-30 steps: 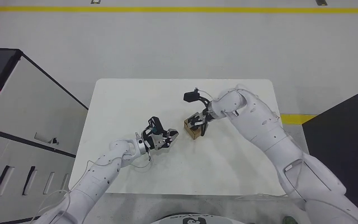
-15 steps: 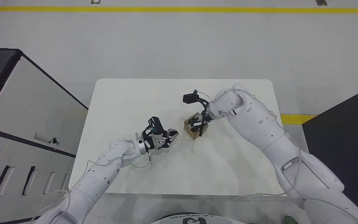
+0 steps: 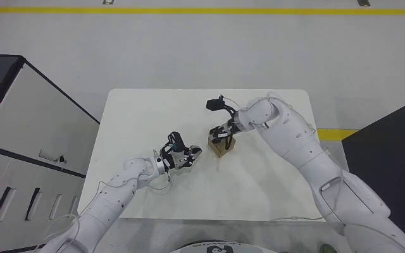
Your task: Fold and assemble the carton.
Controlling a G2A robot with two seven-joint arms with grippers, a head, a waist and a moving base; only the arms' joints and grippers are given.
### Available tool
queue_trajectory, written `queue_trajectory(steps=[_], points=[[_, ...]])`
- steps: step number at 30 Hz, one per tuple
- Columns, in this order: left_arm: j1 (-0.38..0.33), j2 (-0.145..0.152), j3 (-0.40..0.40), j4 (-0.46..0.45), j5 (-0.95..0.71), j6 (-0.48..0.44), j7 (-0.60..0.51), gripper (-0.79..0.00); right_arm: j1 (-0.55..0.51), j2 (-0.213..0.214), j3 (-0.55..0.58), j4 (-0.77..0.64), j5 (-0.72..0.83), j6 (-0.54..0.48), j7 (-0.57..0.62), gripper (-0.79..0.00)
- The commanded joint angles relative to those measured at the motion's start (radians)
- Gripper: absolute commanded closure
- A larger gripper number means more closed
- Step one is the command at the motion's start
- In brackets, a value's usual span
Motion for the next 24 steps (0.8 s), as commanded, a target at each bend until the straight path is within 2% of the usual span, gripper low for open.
queue_trajectory(steps=[1, 24], points=[[0.000, 0.000, 0.000, 0.000, 0.000, 0.000, 0.000, 0.000, -0.002, 0.000, 0.009, 0.003, 0.010, 0.009, -0.019, 0.000], [0.000, 0.000, 0.000, 0.000, 0.000, 0.000, 0.000, 0.000, 0.074, -0.055, -0.085, 0.153, 0.017, 0.029, -0.007, 0.000]])
